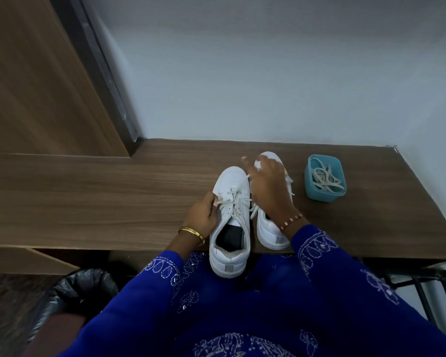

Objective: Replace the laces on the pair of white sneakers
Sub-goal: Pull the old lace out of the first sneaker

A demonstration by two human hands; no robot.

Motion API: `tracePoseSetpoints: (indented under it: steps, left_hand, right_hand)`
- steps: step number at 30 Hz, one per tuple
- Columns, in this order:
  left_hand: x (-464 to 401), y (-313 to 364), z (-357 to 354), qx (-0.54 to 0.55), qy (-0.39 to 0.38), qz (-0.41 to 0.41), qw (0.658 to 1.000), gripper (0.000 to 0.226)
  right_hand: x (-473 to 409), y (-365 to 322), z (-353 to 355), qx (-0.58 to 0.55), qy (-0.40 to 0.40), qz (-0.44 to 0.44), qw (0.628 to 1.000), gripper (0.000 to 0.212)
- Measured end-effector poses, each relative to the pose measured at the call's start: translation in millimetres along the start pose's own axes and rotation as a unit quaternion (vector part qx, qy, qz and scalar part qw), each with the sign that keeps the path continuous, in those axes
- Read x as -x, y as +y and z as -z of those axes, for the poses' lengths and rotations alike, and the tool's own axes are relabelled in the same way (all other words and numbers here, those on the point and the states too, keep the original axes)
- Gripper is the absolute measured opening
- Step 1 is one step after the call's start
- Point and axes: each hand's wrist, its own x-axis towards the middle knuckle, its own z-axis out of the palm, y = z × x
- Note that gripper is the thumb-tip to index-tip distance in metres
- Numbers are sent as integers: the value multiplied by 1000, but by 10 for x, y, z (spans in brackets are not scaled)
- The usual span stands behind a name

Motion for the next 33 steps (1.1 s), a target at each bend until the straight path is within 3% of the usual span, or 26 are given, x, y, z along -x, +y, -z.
tracePoseSetpoints:
  steps: [1,3,5,10,14,16,19,22,24,26,29,33]
  left_hand:
    - [-1,-12,-4,4,-1,2,1000,18]
    - [13,-10,-3,12,-2,-1,1000,16]
    - [29,-13,-2,10,-5,-10,1000,14]
    - [30,-25,-11,9,-10,-12,1000,17]
    - [10,-2,23,2,-10,-12,1000,16]
    - [12,-3,28,-1,-14,-8,1000,8]
    - [28,-10,20,-4,-11,-11,1000,7]
    - [20,-26,13,-2,-8,-10,1000,7]
    - [14,-23,12,0,-15,-3,1000,8]
    - [28,-33,7,5,-16,-3,1000,5]
    - [60,-47,-31,9,0,-11,1000,14]
    - [62,-45,-48,8,8,-9,1000,18]
  right_hand:
    - [35,-46,-59,1,-26,53,998,62]
    - [104,-132,-153,41,-94,137,985,49]
    - [123,-153,-179,81,-134,159,975,31]
    - [-3,-112,-109,74,-121,180,973,27]
    - [-34,-56,-140,-91,-39,22,995,16]
    - [-30,-14,-120,-205,-15,-98,974,15]
    - [35,-72,-53,-313,42,-181,931,27]
    - [66,-177,-80,-360,36,-270,892,21]
    - [81,-174,-129,-341,31,-293,893,16]
    - [107,-138,-178,-259,3,-232,938,27]
    - [189,-68,-290,-114,-66,-35,991,56]
    - [243,-25,-356,16,-83,112,990,38]
